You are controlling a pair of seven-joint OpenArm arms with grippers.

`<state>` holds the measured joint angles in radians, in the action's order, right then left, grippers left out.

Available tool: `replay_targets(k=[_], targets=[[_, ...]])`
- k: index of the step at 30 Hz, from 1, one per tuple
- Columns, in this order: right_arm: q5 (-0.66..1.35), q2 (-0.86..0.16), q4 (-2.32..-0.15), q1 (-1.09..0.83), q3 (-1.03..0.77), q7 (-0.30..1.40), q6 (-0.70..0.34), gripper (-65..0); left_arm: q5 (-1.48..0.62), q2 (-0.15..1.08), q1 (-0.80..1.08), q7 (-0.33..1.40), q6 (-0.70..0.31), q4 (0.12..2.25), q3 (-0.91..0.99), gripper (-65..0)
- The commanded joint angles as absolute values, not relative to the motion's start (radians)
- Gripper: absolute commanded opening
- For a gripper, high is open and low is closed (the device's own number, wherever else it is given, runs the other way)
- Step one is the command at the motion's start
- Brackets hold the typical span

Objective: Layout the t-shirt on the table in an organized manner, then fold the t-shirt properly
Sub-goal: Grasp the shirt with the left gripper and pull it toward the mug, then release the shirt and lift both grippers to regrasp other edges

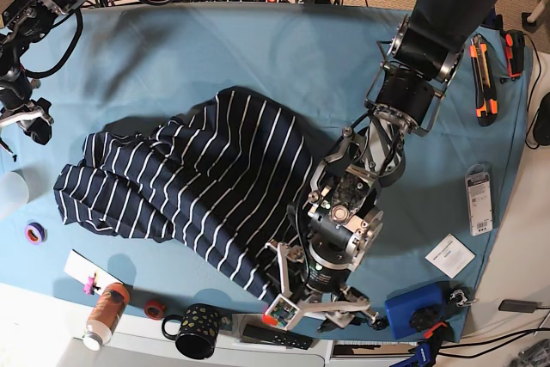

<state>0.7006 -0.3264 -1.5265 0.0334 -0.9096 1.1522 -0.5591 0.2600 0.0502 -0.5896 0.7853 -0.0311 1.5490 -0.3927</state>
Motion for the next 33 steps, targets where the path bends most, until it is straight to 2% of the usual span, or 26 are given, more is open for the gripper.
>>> replay_targets(k=[1,4,9,14,16,19,22,25,33], targets=[[0.718,-0.349,-1.544,0.044,-0.913,1.13,-0.565,-47.6,0.268,0.044,-0.638,0.796,-0.019,1.576,-0.39,-25.1],[0.718,-0.348,-1.544,0.044,-0.912,1.125,-0.574,-47.6,0.268,0.045,-0.665,0.911,-0.019,1.609,-0.39,-25.1],[0.718,-0.349,-1.544,0.044,-0.912,1.118,-0.603,-47.6,0.218,0.045,-0.687,0.931,-0.041,1.634,-0.39,-25.1],[0.718,-0.349,-1.544,0.044,-0.912,1.118,-0.603,-47.6,0.009,0.044,-0.673,0.95,-0.263,1.557,-0.39,-28.1],[0.718,-0.348,-1.544,0.044,-0.912,1.118,-0.603,-47.6,-0.011,0.045,-0.674,0.951,-0.307,1.502,-0.39,-28.1],[0.718,-0.348,-1.544,0.045,-0.912,1.118,-0.603,-47.6,0.043,0.045,-0.677,0.983,-0.287,1.486,-0.39,-28.1],[0.718,-0.348,-1.544,0.044,-0.911,1.118,-0.604,-47.6,0.093,0.046,-0.698,1.067,-0.194,1.513,-0.39,-28.1],[0.718,-0.346,-1.544,0.044,-0.91,1.118,-0.604,-47.6,0.096,0.045,-0.72,1.104,-0.149,1.568,-0.39,-28.1],[0.718,-0.346,-1.544,0.044,-0.906,1.118,-0.606,-47.6,0.053,0.046,-0.638,1.154,-0.157,1.648,-0.389,-28.1]])
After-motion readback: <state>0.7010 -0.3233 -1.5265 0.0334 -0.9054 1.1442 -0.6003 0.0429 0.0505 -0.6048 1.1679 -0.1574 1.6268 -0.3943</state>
